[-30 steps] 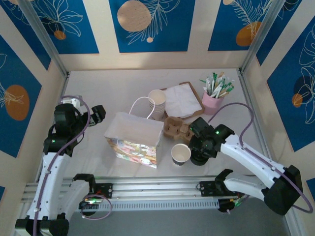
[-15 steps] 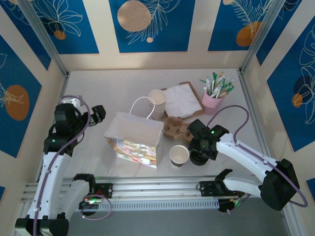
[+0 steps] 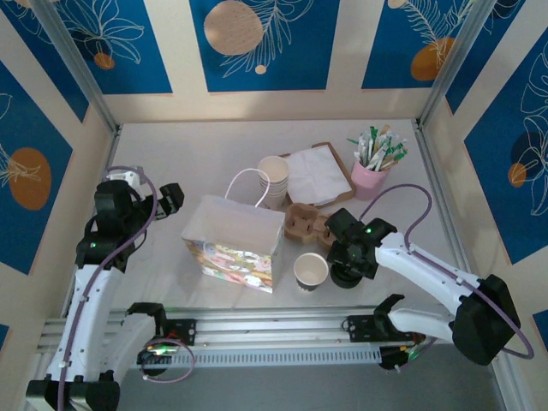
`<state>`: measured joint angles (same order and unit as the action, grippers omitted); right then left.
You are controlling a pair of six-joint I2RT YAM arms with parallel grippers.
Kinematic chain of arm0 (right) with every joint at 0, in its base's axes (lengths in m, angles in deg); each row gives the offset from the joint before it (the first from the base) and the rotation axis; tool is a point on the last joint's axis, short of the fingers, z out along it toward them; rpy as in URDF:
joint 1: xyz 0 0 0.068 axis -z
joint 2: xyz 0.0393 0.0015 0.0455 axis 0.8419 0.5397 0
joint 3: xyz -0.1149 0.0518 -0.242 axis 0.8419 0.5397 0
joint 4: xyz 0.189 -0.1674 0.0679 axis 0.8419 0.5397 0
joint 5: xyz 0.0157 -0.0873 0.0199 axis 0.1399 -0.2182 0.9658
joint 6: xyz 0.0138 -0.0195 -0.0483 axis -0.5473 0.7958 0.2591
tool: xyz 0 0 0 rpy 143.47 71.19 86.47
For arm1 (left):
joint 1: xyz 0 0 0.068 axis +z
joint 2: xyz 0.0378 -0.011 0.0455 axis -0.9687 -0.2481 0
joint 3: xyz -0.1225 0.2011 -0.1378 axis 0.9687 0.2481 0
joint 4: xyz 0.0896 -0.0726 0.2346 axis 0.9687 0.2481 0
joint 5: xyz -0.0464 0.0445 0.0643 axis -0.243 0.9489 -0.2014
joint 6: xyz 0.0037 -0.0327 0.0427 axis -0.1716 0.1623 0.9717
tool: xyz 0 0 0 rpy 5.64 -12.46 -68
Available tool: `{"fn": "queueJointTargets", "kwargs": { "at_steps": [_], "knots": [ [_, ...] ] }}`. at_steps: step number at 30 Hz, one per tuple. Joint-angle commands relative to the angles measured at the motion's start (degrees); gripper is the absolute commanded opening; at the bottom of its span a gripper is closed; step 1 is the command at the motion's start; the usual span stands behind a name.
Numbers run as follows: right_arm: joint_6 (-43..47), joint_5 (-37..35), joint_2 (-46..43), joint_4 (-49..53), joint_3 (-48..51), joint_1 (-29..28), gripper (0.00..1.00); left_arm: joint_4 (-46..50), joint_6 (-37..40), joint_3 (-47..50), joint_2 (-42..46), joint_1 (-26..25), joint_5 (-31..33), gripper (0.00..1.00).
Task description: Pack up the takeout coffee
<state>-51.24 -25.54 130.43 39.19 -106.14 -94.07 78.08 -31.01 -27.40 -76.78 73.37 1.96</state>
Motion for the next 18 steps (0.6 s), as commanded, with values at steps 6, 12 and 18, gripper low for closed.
{"fn": "queueJointTargets", "kwargs": {
  "at_steps": [6, 12, 18],
  "knots": [
    [-0.9, -0.7, 2.7, 0.6, -0.3, -0.4, 0.78, 1.1, 0.0, 0.6, -0.5, 0.6, 0.3, 0.98],
    [-1.3, -1.8, 2.4, 1.3, -0.2, -0.7, 0.69, 1.2, 0.1, 0.6, -0.4, 0.6, 0.4, 0.98],
    [-1.1, -1.6, -0.1, 2.1, -0.4, 0.4, 0.66, 1.2, 0.1, 0.6, -0.5, 0.6, 0.4, 0.98]
  ]
}}
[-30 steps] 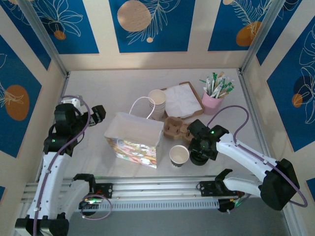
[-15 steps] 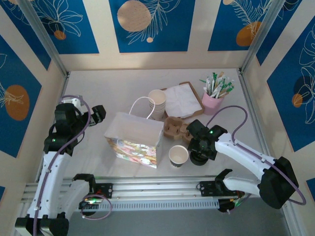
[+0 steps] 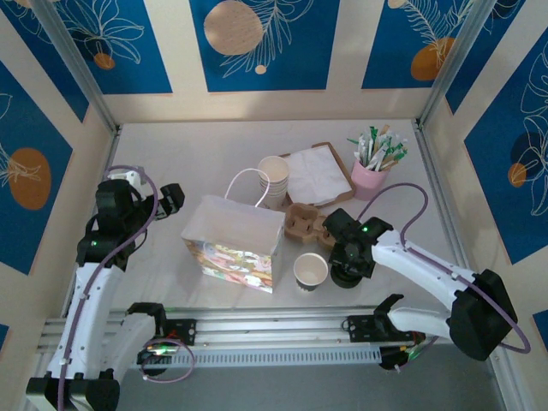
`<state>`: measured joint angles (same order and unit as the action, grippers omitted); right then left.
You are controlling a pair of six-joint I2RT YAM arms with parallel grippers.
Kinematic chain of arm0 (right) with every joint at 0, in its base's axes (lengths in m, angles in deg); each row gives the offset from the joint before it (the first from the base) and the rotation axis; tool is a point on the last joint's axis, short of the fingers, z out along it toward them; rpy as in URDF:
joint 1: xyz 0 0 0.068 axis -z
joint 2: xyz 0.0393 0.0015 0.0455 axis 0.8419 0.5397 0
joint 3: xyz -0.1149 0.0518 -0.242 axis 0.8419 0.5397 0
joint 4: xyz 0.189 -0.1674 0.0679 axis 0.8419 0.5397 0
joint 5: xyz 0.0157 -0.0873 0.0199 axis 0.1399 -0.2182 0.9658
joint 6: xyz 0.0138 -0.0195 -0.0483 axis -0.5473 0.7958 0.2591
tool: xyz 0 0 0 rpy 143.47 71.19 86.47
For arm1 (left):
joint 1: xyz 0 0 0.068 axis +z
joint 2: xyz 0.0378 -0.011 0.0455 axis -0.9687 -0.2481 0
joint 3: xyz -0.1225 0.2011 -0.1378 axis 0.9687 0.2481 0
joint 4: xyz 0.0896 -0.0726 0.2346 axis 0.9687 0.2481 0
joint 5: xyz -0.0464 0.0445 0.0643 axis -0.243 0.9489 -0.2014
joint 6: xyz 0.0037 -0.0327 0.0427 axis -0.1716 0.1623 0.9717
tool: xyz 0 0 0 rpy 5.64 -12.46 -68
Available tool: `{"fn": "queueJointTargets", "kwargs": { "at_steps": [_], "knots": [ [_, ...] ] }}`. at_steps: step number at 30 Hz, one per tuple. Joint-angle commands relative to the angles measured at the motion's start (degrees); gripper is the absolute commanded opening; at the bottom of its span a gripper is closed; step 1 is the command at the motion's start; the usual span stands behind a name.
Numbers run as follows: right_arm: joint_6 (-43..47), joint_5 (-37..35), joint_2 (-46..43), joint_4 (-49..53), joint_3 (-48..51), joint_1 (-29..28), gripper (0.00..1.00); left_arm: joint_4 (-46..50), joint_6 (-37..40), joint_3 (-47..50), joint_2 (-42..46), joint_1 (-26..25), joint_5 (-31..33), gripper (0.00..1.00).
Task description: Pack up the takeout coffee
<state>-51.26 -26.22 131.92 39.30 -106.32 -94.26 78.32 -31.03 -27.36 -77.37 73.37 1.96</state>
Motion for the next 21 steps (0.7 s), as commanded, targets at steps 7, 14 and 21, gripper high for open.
{"fn": "queueJointTargets", "kwargs": {
  "at_steps": [7, 14, 21],
  "knots": [
    [-0.3, -0.8, -6.6, 4.4, -1.5, 1.0, 0.66, 0.9, 0.0, 0.5, 0.1, 0.6, 0.4, 0.98],
    [0.3, 0.2, -9.2, 5.3, -0.4, 3.6, 0.66, 0.8, -0.1, 0.5, 0.0, 0.6, 0.4, 0.98],
    [0.8, -4.5, -6.2, 9.0, -1.8, 3.8, 0.68, 0.7, -0.1, 0.5, -0.1, 0.6, 0.4, 0.98]
  ]
}}
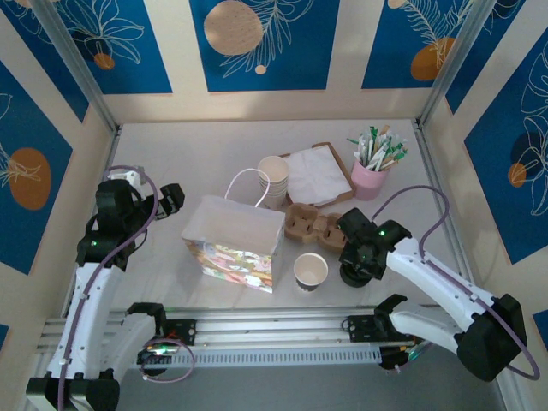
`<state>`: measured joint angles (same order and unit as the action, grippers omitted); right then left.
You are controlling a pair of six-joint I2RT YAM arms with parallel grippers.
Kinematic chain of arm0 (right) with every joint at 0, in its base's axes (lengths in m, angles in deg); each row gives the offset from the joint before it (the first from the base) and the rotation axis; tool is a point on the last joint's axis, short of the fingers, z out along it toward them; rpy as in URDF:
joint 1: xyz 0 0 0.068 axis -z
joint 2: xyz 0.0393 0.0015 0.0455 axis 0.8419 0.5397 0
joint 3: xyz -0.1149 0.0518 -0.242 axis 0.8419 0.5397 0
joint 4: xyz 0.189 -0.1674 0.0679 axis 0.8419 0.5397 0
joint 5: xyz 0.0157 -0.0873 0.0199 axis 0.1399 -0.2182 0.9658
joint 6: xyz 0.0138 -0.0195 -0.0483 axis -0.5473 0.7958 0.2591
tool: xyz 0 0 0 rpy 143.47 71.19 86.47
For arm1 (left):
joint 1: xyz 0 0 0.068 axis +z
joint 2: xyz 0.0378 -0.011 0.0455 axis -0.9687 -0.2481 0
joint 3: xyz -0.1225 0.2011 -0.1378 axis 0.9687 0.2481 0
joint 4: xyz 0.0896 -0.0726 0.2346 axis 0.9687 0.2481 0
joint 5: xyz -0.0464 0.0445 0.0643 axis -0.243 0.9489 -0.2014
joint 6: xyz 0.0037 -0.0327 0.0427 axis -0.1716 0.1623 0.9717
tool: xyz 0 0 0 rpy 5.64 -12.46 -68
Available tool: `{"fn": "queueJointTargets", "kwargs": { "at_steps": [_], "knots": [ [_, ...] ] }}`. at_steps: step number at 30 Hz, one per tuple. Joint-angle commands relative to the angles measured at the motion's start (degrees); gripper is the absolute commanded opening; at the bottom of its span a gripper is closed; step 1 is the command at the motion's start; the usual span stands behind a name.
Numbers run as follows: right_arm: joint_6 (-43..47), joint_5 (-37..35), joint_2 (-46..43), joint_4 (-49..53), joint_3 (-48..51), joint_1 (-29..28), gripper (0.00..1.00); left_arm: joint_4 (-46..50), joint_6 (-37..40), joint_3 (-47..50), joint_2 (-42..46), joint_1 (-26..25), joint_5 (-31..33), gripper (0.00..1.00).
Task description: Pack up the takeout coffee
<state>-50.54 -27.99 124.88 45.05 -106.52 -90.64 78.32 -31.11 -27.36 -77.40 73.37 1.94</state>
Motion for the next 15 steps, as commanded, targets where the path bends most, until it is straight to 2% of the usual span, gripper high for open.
{"fn": "queueJointTargets", "kwargs": {
  "at_steps": [1, 4, 6, 11, 15],
  "knots": [
    [-0.7, -2.2, 0.9, 3.2, -1.7, 0.3, 0.69, 0.7, 0.0, 0.5, -0.1, 0.6, 0.4, 0.98],
    [0.4, 2.2, -0.9, -1.1, -0.4, 1.7, 0.7, 0.8, 0.0, 0.6, -0.1, 0.6, 0.4, 0.98],
    [0.7, 2.4, -1.2, -1.6, 0.1, 2.6, 0.7, 0.8, 0.0, 0.5, -0.1, 0.6, 0.5, 0.98],
    [-2.9, -4.8, 1.7, 5.8, -2.3, 3.0, 0.69, 0.8, 0.0, 0.4, 0.0, 0.6, 0.6, 0.98],
    [-0.8, 4.5, -0.9, -1.8, 0.4, 4.8, 0.69, 0.8, 0.0, 0.4, 0.0, 0.6, 0.6, 0.98]
  ]
}}
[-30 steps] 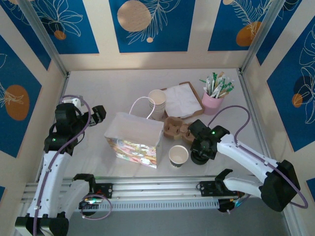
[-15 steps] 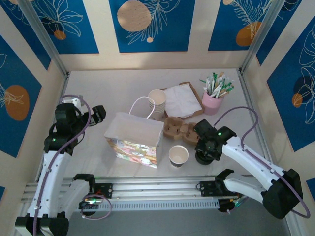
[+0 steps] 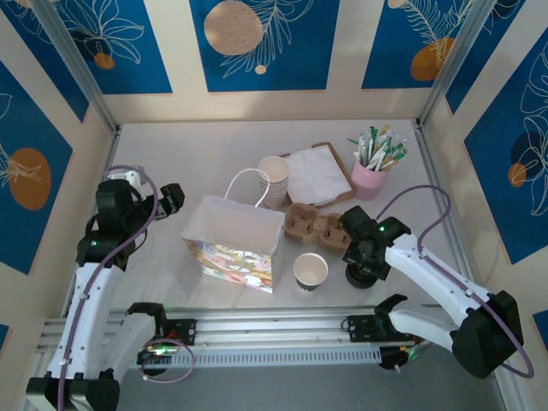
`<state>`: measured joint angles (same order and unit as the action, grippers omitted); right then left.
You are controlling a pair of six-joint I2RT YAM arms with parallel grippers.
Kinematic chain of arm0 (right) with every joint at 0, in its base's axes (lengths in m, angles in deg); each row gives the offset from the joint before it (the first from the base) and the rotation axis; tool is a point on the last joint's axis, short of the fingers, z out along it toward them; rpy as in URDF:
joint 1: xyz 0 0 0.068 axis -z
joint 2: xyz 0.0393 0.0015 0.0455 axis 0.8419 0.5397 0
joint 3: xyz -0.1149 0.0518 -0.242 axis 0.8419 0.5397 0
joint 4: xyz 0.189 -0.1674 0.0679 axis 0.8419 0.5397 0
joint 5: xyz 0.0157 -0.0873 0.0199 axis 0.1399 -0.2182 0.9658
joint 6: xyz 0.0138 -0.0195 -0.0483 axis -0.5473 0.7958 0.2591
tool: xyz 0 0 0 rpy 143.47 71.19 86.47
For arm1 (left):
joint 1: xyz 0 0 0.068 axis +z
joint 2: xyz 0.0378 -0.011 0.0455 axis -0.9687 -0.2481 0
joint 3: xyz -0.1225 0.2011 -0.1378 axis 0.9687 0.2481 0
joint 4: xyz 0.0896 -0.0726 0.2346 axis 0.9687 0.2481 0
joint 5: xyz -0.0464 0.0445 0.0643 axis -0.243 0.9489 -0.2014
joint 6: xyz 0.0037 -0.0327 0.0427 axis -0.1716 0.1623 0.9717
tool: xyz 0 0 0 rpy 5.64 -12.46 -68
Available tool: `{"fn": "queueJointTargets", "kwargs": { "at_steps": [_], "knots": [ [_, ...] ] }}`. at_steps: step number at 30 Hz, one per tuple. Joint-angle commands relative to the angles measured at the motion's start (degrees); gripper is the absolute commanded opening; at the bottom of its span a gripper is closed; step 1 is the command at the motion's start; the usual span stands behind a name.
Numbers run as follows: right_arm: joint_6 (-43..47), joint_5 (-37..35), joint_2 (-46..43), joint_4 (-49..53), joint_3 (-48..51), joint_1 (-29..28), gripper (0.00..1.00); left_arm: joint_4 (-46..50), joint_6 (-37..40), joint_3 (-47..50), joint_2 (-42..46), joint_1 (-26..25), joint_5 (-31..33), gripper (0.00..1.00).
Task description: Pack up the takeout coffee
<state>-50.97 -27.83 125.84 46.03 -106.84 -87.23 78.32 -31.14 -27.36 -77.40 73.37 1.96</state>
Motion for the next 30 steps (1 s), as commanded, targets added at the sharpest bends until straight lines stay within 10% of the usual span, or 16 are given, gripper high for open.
{"fn": "queueJointTargets", "kwargs": {
  "at_steps": [1, 30],
  "knots": [
    [-0.7, 5.8, -2.9, -4.1, 1.7, 2.3, 0.67, 0.9, 0.1, 0.4, -0.1, 0.6, 0.6, 0.98],
    [-8.4, 4.3, -12.4, -7.4, 3.9, 9.3, 0.65, 0.7, -0.3, 0.7, -0.2, 0.6, 0.3, 0.98]
  ]
}}
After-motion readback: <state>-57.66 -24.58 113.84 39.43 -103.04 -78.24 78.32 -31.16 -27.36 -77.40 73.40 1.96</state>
